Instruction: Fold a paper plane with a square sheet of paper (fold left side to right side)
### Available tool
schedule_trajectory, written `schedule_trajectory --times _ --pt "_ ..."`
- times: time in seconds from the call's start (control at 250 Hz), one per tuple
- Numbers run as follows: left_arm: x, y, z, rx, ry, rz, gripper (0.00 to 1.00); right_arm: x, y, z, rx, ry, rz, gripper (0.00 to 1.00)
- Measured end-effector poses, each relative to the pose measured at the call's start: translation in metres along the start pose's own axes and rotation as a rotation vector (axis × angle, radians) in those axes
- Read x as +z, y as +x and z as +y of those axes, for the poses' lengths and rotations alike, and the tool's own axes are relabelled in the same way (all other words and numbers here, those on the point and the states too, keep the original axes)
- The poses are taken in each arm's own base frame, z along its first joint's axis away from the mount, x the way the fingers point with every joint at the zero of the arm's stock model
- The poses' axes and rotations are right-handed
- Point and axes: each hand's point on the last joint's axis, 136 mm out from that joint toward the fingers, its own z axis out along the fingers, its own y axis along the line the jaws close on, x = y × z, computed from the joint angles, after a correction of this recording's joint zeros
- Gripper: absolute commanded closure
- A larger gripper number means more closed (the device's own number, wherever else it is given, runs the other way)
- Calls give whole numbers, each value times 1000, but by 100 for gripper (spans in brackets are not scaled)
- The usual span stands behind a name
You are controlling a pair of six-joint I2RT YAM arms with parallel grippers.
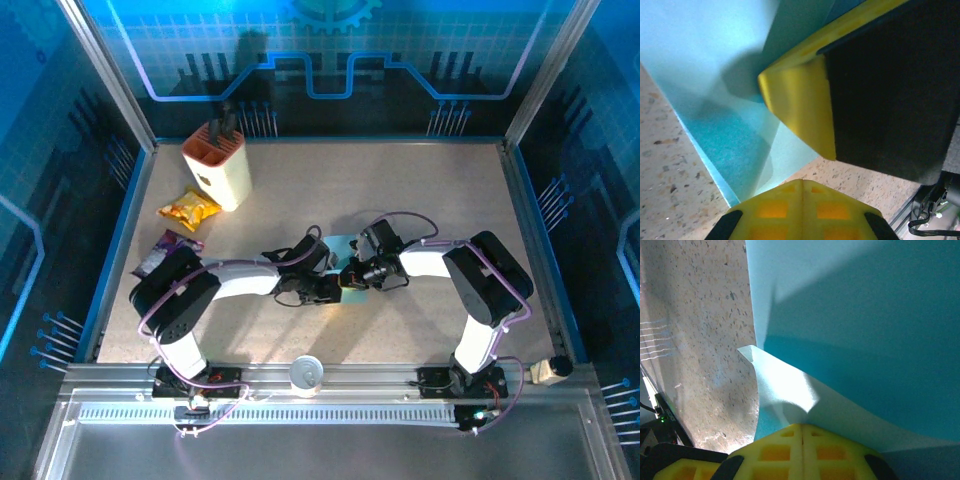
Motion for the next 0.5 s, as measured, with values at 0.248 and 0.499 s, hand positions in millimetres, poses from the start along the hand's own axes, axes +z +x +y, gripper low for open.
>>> schedule_trajectory --times 0.248,0.499 --pt "2 -1 3 -2 -9 -3 100 0 0 0 0 0 0 100" --pt "2 -4 5 -2 -25 -19 100 0 0 0 -1 0 0 100"
